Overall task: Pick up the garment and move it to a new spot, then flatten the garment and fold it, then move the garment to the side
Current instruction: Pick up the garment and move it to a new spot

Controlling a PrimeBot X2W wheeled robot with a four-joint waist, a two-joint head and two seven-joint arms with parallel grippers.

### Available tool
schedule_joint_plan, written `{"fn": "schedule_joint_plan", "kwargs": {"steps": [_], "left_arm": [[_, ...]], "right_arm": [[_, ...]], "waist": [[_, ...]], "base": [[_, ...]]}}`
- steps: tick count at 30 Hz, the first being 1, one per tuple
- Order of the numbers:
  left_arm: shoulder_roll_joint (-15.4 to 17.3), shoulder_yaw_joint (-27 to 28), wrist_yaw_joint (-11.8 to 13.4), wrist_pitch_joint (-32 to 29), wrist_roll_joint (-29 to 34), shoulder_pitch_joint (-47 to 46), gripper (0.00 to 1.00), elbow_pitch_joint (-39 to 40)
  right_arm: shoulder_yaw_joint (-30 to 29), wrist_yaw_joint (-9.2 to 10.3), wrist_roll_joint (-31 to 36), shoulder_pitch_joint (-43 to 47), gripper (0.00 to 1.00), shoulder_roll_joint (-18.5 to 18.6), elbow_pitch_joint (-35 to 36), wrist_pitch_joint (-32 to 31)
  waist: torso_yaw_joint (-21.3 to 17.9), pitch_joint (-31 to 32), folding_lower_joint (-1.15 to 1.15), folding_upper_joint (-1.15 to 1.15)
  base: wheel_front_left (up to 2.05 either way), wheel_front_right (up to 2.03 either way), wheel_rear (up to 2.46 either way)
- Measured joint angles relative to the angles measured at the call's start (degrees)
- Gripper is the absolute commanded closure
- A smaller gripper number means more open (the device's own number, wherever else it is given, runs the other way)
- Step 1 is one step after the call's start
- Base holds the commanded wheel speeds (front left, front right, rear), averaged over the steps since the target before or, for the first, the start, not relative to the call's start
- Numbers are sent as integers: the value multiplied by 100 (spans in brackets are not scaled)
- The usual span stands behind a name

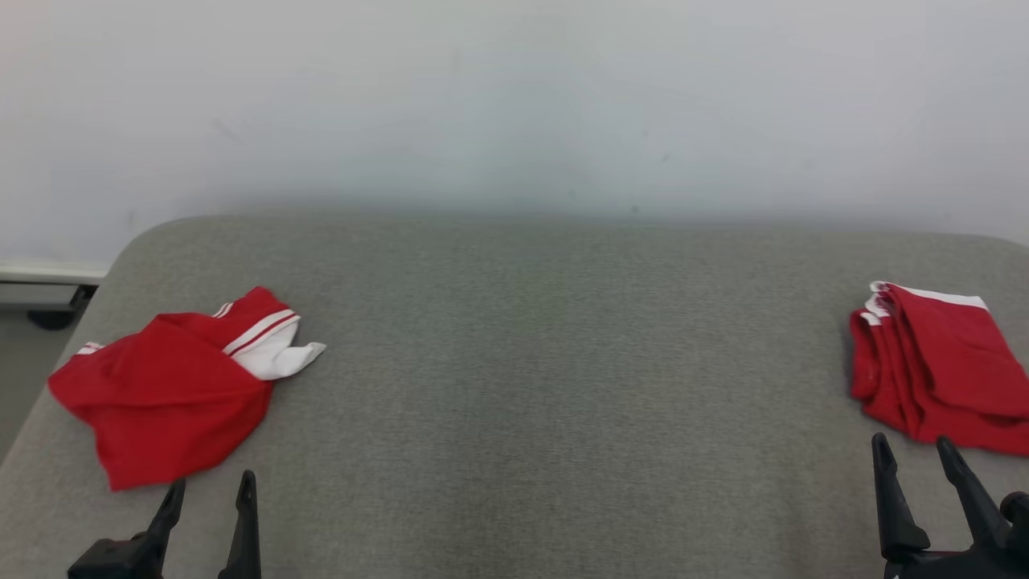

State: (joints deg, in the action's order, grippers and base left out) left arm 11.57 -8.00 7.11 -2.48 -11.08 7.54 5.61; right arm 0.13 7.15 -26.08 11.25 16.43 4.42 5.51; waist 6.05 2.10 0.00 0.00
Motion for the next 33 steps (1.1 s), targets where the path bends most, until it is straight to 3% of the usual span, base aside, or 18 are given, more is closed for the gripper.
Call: {"fn": "schedule_joint_plan", "kwargs": {"steps": [21, 33], "left_arm": [[-104, 192, 0, -153, 56, -326, 0, -107], [-113, 442, 1, -158, 54, -305, 0, -192]], "right_arm": [[216, -10, 7, -353, 0, -16, -189, -256], [446, -122, 5, -556, 0, -64, -430, -364]], "waist": [[1552, -43, 0, 0], [2227, -17, 0, 0]], "base": [[0, 0, 0], [0, 0, 0]]}}
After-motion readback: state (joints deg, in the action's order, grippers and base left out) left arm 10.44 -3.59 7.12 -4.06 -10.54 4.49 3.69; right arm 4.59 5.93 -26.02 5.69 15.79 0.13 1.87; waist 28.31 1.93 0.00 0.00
